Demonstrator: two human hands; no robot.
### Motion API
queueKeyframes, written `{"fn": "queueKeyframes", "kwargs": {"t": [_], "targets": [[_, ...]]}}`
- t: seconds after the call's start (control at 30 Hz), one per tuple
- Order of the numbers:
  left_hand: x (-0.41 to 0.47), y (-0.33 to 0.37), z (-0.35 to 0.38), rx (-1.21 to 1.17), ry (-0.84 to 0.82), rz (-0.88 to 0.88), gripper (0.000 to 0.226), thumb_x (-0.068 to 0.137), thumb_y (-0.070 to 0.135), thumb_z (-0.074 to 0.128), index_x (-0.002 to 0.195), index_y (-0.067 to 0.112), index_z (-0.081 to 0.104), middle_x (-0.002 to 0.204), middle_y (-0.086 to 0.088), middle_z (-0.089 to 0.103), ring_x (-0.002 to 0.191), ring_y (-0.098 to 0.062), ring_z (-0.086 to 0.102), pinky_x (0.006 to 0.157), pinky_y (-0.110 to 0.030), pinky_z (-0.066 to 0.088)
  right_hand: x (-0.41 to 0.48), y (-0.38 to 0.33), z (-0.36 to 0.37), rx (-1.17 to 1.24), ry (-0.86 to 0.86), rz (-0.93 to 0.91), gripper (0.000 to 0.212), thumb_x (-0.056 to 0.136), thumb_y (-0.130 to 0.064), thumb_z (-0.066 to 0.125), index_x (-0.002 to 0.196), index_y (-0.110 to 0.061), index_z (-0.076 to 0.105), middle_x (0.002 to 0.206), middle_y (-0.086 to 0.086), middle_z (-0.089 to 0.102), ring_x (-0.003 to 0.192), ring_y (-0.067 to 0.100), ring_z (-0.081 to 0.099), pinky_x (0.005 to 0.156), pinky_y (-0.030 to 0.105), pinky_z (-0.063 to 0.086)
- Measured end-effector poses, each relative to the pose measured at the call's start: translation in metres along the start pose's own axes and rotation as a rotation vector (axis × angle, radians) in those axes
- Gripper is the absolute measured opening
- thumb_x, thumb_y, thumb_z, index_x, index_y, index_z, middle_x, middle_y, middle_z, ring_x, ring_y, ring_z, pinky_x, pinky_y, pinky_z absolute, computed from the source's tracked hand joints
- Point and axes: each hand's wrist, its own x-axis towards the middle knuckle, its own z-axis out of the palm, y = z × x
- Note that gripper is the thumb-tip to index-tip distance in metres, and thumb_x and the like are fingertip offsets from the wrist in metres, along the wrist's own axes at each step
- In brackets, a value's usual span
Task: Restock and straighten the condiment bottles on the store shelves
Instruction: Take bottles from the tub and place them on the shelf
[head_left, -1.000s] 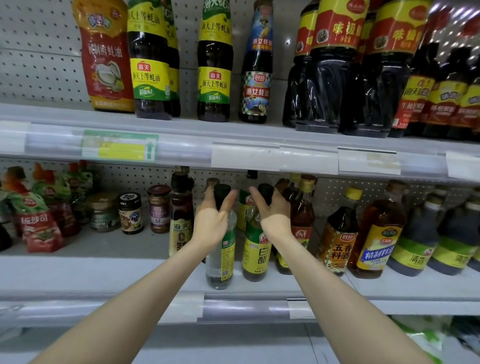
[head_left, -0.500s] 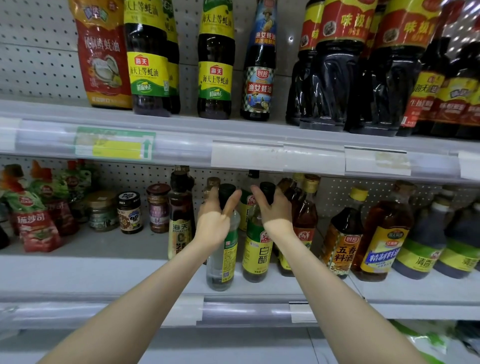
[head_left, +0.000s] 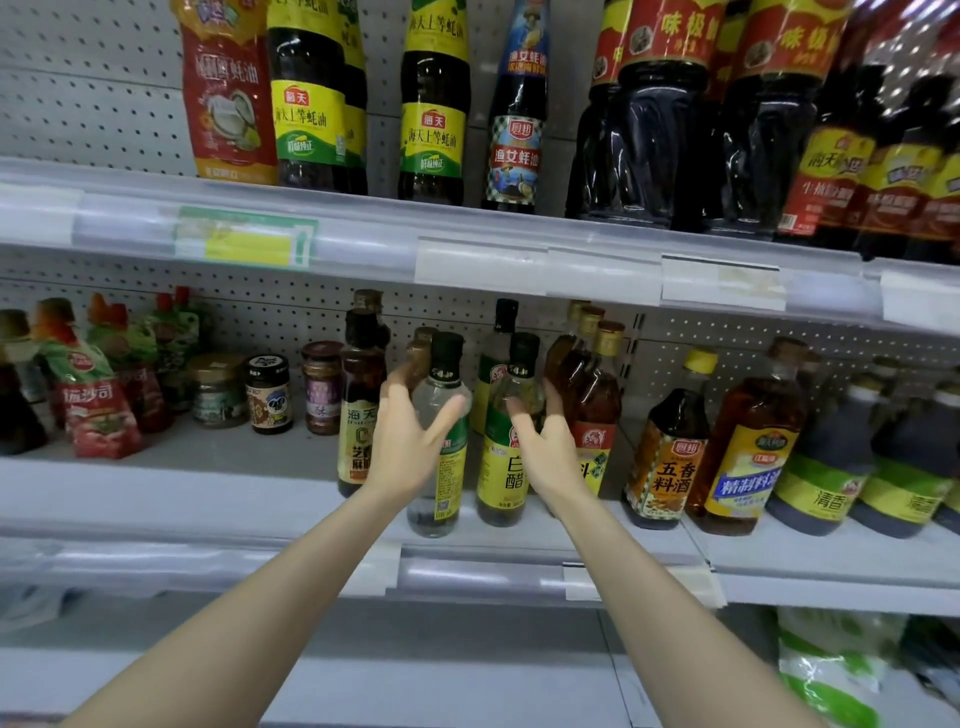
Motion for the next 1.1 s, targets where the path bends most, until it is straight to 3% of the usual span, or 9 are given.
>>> {"fn": "queueKeyframes", "kwargs": {"t": [0.07,0.27,0.37,0.47,0.53,0.73,0.87,1.0,1.1], "targets": [[-0.009,-0.005,-0.001,0.027,-0.013,0.004,0.064,0.088,0.034,0.067,0.138,0.011,0.035,0.137,-0.005,0.043,0.121,-0.011,0.042,0.099,-0.026,0.035,-0.008,0.008,0.000,0.018,-0.007,0.042,0.057,0.100,-0.037,0.048,0.150,-0.018,0.027,0.139,0.008,0.051,0.122,0.020,0.050,0.105,0.038,0.040],[-0.028,-0.028,0.002,0.048,-0.092,-0.103,0.062,0.082,0.030,0.075,0.129,0.017,0.037,0.131,-0.007,0.052,0.116,-0.019,0.053,0.097,-0.038,0.045,-0.021,0.028,0.001,0.019,-0.035,0.092,0.040,0.099,-0.035,0.051,0.129,-0.010,0.044,0.129,0.001,0.052,0.116,0.017,0.050,0.095,0.035,0.042],[-0.026,-0.033,0.001,0.059,-0.151,-0.153,0.050,0.081,0.022,0.076,0.115,0.020,0.039,0.118,-0.002,0.061,0.103,-0.016,0.059,0.083,-0.030,0.046,-0.021,0.034,0.001,0.031,-0.044,0.082,0.022,0.098,-0.028,0.054,0.114,-0.014,0.048,0.114,-0.003,0.056,0.102,0.013,0.054,0.087,0.032,0.044],[-0.024,-0.031,-0.003,0.042,-0.179,-0.163,0.048,0.081,0.021,0.077,0.114,0.018,0.042,0.110,0.005,0.058,0.095,-0.009,0.054,0.069,-0.015,0.042,-0.020,0.039,0.002,0.040,-0.031,0.070,0.019,0.097,-0.026,0.055,0.111,-0.015,0.048,0.113,-0.004,0.056,0.092,0.006,0.052,0.084,0.029,0.044],[-0.025,-0.029,-0.004,0.048,-0.176,-0.159,0.051,0.080,0.020,0.077,0.119,0.015,0.043,0.111,0.005,0.058,0.093,-0.007,0.052,0.065,-0.011,0.039,-0.019,0.041,0.004,0.047,-0.016,0.055,0.020,0.097,-0.025,0.056,0.114,-0.017,0.047,0.110,-0.006,0.054,0.093,0.006,0.050,0.085,0.028,0.043],[-0.027,-0.030,-0.002,0.062,-0.146,-0.147,0.055,0.078,0.020,0.079,0.121,0.012,0.045,0.124,-0.005,0.062,0.093,-0.007,0.050,0.076,-0.019,0.040,-0.011,0.046,0.014,0.001,0.037,0.039,0.049,0.098,-0.027,0.055,0.143,-0.016,0.039,0.126,0.001,0.058,0.107,0.014,0.054,0.094,0.034,0.047],[-0.024,-0.031,-0.004,0.076,-0.159,-0.142,0.060,0.076,0.022,0.080,0.123,0.012,0.045,0.126,-0.005,0.061,0.097,-0.007,0.050,0.081,-0.024,0.040,-0.002,0.048,0.017,-0.024,0.063,0.031,0.051,0.099,-0.023,0.053,0.146,-0.019,0.034,0.127,0.004,0.059,0.105,0.016,0.053,0.090,0.031,0.045],[-0.023,-0.035,-0.004,0.089,-0.152,-0.133,0.060,0.074,0.025,0.083,0.120,0.015,0.046,0.121,0.002,0.062,0.096,-0.006,0.051,0.067,-0.011,0.038,0.010,0.048,0.022,-0.052,0.079,0.023,0.060,0.098,-0.023,0.055,0.151,-0.021,0.028,0.133,0.009,0.057,0.120,0.029,0.053,0.102,0.039,0.043],[-0.021,-0.035,-0.005,0.104,-0.136,-0.127,0.063,0.072,0.026,0.084,0.122,0.015,0.047,0.123,0.001,0.062,0.097,-0.006,0.051,0.078,-0.018,0.040,0.018,0.047,0.024,-0.056,0.073,0.030,0.062,0.098,-0.028,0.055,0.152,-0.022,0.025,0.139,0.009,0.053,0.125,0.031,0.050,0.103,0.038,0.039]]}}
